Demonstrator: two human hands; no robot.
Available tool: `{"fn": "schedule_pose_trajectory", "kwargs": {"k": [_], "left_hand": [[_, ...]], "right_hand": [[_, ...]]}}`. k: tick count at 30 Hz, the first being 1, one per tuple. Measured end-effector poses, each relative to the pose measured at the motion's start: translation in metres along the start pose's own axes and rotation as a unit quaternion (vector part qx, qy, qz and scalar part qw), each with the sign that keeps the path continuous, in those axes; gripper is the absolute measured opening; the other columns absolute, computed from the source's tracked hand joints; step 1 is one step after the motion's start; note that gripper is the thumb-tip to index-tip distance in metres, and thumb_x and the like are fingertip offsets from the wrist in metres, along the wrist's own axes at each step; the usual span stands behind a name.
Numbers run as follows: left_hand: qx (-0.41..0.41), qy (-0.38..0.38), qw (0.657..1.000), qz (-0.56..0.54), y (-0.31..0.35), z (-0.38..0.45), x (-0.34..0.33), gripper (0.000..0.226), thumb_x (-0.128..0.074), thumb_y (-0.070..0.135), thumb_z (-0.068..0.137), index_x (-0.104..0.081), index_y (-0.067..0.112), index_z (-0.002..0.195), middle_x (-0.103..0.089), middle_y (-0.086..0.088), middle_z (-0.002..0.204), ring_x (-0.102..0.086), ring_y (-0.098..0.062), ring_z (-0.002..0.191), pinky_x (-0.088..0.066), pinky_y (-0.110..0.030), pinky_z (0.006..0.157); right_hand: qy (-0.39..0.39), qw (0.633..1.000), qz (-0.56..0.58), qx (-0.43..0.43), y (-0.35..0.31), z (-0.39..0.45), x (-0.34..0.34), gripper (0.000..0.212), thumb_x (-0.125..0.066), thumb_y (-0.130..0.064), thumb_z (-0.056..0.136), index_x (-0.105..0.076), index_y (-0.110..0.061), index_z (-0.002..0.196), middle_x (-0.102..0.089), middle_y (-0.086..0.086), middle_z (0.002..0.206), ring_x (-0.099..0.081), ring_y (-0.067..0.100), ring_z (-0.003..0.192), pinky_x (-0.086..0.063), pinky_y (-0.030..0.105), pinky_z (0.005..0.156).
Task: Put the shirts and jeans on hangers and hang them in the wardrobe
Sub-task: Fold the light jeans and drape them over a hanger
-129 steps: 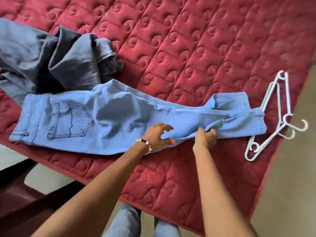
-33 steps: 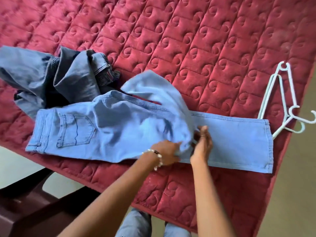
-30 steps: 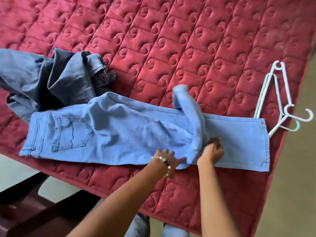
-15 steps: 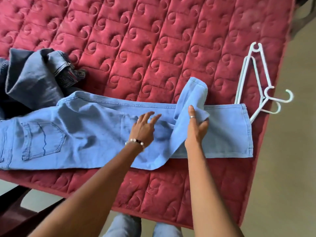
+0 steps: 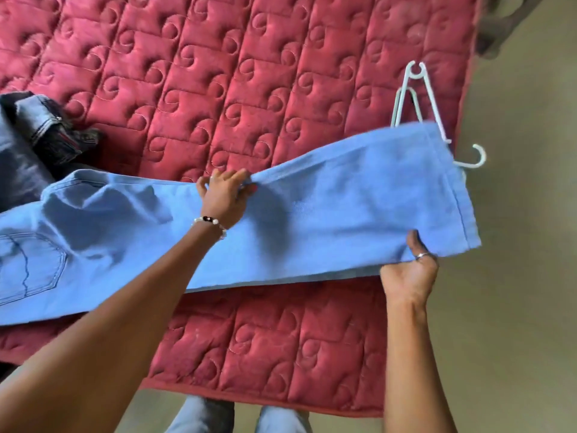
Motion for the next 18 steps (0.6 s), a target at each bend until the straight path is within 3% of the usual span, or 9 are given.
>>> {"fn": "schedule_pose_trajectory", "kwargs": {"k": [3,5,7,9,11,13,15,18], "left_hand": [[0.013,-0.040,0.995,0.091,0.013,0.008,-0.023,0.037,-0.059,0.035,0.087,-0.054,0.019,0.120,-0.051,-0.010,0.114,-0.043,-0.033,0.117,-0.018,-0.051,0.107],[0.032,-0.047,0.988,0.147,0.020,0.001,-0.036,0.059,-0.067,0.036,0.080,-0.044,0.017,0.131,-0.044,-0.015,0.126,-0.038,-0.035,0.123,-0.013,-0.052,0.112],[0.009,-0.020,0.983,0.184,0.037,-0.014,-0.044,0.056,-0.073,0.033,0.074,-0.050,0.012,0.120,-0.049,-0.017,0.119,-0.046,-0.036,0.114,-0.028,-0.053,0.104],[-0.071,-0.010,0.978,0.196,0.056,-0.036,-0.055,0.041,-0.076,0.033,0.070,-0.058,0.013,0.101,-0.055,-0.013,0.102,-0.053,-0.034,0.096,-0.043,-0.046,0.083],[-0.164,-0.041,0.967,0.190,0.069,-0.066,-0.075,0.039,-0.080,0.036,0.065,-0.061,0.015,0.091,-0.056,-0.010,0.095,-0.055,-0.031,0.086,-0.046,-0.040,0.069],[-0.196,-0.094,0.956,0.197,0.066,-0.095,-0.095,0.047,-0.082,0.041,0.062,-0.064,0.018,0.098,-0.058,-0.007,0.105,-0.055,-0.029,0.093,-0.047,-0.040,0.073],[-0.153,-0.127,0.959,0.203,0.051,-0.115,-0.104,0.056,-0.078,0.041,0.066,-0.061,0.024,0.115,-0.054,-0.005,0.125,-0.052,-0.027,0.111,-0.045,-0.045,0.089],[-0.077,-0.152,0.959,0.224,0.033,-0.133,-0.105,0.066,-0.076,0.043,0.071,-0.056,0.024,0.130,-0.043,-0.008,0.145,-0.045,-0.033,0.130,-0.035,-0.060,0.101]], "right_hand": [[0.089,0.994,-0.039,-0.044,0.011,0.021,0.055,0.043,-0.049,-0.004,0.093,-0.055,-0.017,0.134,-0.059,0.003,0.134,-0.058,0.021,0.120,-0.045,0.043,0.102],[0.139,0.987,-0.067,-0.050,0.017,0.023,0.079,0.035,-0.052,-0.008,0.095,-0.057,-0.011,0.130,-0.068,-0.002,0.120,-0.062,0.017,0.110,-0.048,0.031,0.099],[0.154,0.985,-0.048,-0.066,0.024,0.022,0.084,0.031,-0.049,-0.008,0.098,-0.053,0.001,0.128,-0.068,-0.013,0.094,-0.051,0.012,0.100,-0.047,0.005,0.080],[0.164,0.984,-0.025,-0.058,0.022,0.026,0.085,0.018,-0.047,-0.002,0.099,-0.050,0.000,0.116,-0.053,0.001,0.101,-0.041,0.012,0.097,-0.039,-0.003,0.065],[0.169,0.978,-0.124,0.007,0.003,0.030,0.085,0.024,-0.051,0.006,0.093,-0.059,-0.004,0.113,-0.057,0.002,0.112,-0.054,0.010,0.093,-0.045,0.003,0.075],[0.158,0.977,-0.136,0.049,-0.011,0.035,0.082,0.035,-0.053,0.010,0.089,-0.063,-0.009,0.117,-0.067,-0.007,0.109,-0.064,0.003,0.093,-0.052,0.019,0.086],[0.140,0.976,-0.158,0.060,-0.017,0.037,0.077,0.040,-0.047,0.013,0.090,-0.059,-0.009,0.122,-0.067,-0.010,0.101,-0.065,-0.002,0.085,-0.053,0.017,0.077],[0.188,0.951,-0.236,0.063,-0.016,0.033,0.094,0.031,-0.044,-0.003,0.097,-0.055,-0.008,0.126,-0.059,0.001,0.105,-0.061,0.010,0.082,-0.055,0.033,0.086]]}}
Point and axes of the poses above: each hand's wrist, its own z-axis towards the middle knuckle, its own x-axis out of the back of the hand, y = z × x, the point moved 8 cm from there along z, towards the middle knuckle
